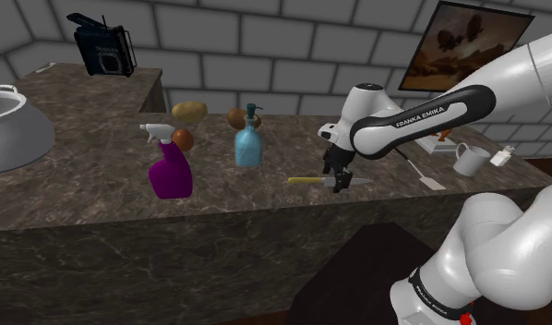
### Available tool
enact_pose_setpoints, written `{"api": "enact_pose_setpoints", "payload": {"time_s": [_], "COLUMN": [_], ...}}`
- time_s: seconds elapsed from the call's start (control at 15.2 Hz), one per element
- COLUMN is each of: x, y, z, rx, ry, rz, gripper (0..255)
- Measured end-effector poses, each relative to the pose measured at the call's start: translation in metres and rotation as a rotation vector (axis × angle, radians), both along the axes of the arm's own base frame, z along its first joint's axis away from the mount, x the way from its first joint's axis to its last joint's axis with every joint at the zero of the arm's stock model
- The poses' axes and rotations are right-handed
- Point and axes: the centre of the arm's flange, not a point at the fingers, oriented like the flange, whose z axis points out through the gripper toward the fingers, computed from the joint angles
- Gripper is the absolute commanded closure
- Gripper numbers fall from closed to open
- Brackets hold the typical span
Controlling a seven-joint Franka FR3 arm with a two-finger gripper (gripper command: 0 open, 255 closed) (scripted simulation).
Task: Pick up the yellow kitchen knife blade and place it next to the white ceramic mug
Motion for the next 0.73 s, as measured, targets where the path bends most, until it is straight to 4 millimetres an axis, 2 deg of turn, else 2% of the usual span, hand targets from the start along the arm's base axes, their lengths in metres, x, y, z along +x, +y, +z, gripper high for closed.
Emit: {"api": "enact_pose_setpoints", "payload": {"time_s": [0.07, 0.13, 0.73], "x": [0.0000, 0.0000, 0.0000], "y": [0.0000, 0.0000, 0.0000], "z": [-0.0001, -0.0001, -0.0001], "rx": [0.000, 0.000, 0.000], "ry": [0.000, 0.000, 0.000], "rz": [0.000, 0.000, 0.000], "gripper": [0, 255, 255]}}
